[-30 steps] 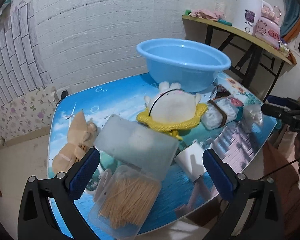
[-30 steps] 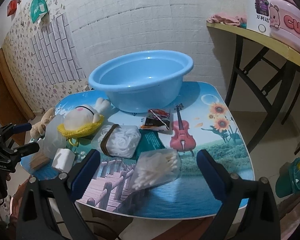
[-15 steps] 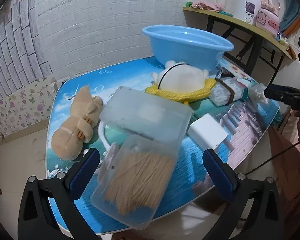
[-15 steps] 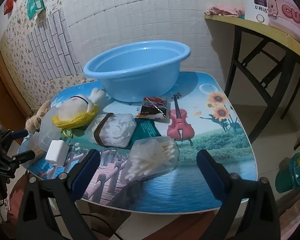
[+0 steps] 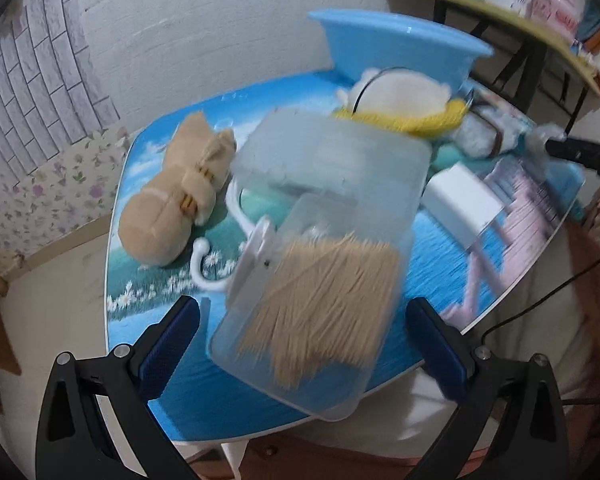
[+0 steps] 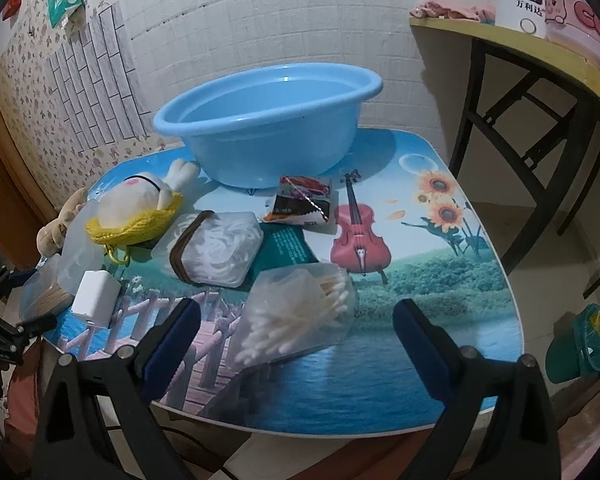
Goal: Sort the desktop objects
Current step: 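Move the left gripper to the clear toothpick box and grasp it, then grasp the bag of cotton balls with right gripper while left gripper lifts the toothpick box, then carry the cotton ball bag over the blue basin and release it with right gripper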
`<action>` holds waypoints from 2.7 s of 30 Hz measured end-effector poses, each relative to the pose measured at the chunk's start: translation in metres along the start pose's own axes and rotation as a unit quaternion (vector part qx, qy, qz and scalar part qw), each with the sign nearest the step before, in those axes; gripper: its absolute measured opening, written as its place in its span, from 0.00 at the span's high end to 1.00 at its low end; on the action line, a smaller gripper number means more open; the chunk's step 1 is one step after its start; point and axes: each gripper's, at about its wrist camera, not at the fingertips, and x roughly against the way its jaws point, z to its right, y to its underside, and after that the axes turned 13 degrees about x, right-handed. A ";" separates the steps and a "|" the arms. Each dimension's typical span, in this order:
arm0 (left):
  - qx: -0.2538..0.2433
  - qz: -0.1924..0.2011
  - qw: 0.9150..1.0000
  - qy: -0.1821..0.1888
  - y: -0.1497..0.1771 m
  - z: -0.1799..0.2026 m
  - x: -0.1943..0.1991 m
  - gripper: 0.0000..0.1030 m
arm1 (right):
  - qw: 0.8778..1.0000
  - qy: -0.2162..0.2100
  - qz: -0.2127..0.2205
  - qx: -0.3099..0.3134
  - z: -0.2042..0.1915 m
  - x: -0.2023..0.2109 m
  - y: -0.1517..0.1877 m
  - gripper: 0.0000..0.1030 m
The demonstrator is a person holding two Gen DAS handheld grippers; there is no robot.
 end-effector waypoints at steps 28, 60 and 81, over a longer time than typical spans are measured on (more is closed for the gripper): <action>0.046 0.063 0.993 0.090 -0.035 0.011 0.055 0.35 | 0.998 -0.044 0.042 0.001 0.010 0.018 -0.010 0.74; 0.003 0.017 0.997 0.069 -0.004 0.015 0.025 0.09 | 0.998 -0.060 0.020 -0.015 0.017 0.006 -0.002 0.75; 0.008 0.006 0.997 0.078 0.013 0.012 0.012 0.02 | 0.998 -0.062 0.015 -0.014 0.014 0.004 0.000 0.75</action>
